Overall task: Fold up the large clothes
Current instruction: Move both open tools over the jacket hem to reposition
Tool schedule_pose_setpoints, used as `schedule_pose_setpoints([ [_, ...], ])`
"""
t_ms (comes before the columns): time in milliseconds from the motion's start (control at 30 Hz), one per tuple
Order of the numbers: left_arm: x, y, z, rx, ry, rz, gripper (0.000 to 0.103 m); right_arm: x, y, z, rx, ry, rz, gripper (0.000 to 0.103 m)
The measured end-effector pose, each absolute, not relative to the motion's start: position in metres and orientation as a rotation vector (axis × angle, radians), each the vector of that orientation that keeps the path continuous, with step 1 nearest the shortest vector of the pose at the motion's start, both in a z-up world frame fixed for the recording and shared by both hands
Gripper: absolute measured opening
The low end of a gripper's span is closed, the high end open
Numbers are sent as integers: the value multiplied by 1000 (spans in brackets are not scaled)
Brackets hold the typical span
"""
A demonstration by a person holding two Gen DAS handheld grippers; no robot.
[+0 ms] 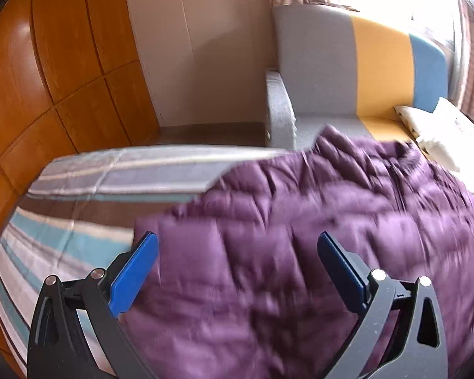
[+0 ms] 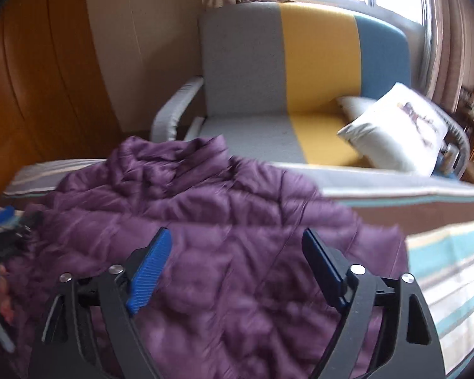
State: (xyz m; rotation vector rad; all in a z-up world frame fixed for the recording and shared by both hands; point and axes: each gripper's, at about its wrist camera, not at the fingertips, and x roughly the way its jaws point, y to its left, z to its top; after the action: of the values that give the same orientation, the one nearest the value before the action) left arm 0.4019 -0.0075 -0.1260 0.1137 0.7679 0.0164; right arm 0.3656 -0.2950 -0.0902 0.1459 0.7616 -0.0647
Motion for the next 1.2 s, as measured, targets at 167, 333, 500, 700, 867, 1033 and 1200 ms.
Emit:
schedule_pose_setpoints([
  [167, 395, -11, -151, 129, 819, 21, 101, 357, -290, -116, 201, 844, -88, 65],
  [333, 408, -6, -164, 83, 883, 22, 101, 370, -290, -139, 185, 877, -141, 66],
  [500, 395, -3, -156, 88, 888, 8, 101, 360, -287, -130, 198, 880, -150, 67],
  [700, 332, 11, -139, 94, 866, -103, 101, 298, -278, -96, 193, 867, -29, 78],
  [867, 271, 28, -136, 96, 875, -161, 101, 223, -282, -84, 179, 875, 9, 78],
  [1033, 217, 55, -132, 85, 870, -163, 101, 153, -302, -82, 214, 897, 12, 74],
  [1200, 178, 87, -137, 72, 877, -169, 99, 98, -314, -88, 220, 936, 5, 70],
])
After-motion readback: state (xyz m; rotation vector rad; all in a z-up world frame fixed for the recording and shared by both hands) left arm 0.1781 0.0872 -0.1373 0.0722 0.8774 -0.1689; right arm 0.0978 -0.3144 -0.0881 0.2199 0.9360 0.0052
